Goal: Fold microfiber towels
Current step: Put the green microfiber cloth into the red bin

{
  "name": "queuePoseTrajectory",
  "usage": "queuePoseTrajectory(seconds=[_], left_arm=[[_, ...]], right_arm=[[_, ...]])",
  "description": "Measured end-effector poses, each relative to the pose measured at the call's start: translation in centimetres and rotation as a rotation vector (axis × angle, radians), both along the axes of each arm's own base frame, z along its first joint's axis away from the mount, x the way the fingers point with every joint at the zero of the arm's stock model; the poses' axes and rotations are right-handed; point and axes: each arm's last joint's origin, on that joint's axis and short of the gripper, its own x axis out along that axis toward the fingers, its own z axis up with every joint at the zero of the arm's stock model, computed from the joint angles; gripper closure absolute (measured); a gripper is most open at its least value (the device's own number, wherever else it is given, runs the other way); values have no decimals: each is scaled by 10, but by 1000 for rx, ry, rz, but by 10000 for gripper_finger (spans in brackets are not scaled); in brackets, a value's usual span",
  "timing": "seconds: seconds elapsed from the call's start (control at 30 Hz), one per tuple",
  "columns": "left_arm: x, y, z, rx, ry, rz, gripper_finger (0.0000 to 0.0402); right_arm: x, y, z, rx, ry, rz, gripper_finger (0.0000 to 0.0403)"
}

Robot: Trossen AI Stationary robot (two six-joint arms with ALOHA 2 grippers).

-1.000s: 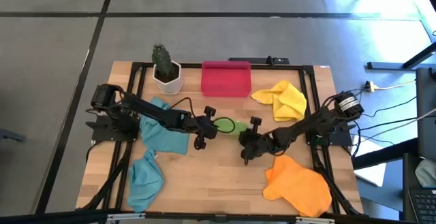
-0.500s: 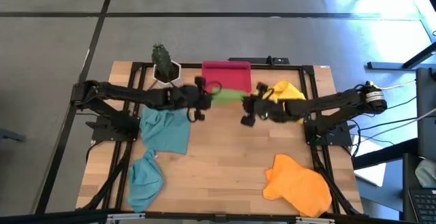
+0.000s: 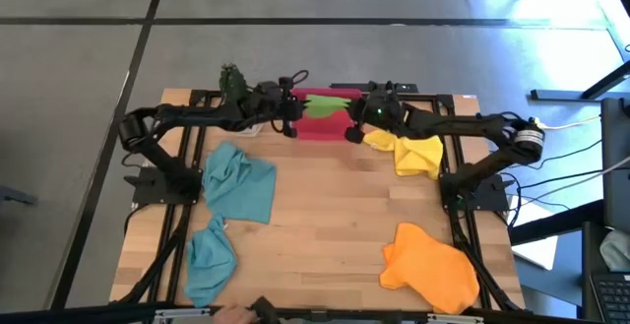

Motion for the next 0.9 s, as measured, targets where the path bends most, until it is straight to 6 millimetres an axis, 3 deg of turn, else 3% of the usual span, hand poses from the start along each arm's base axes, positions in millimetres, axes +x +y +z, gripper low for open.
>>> queuePoseTrajectory(seconds=[0.17, 0.43, 0.9], left_arm=[[0, 18, -17, 21, 30, 25, 401], [0, 34, -36, 23, 28, 49, 401], [1, 41, -36, 97, 7, 55, 401]], right_arm=[[4, -23, -21, -4, 18, 4, 391], [9, -41, -48, 1, 41, -29, 391], [8, -48, -48, -105, 72, -55, 391]])
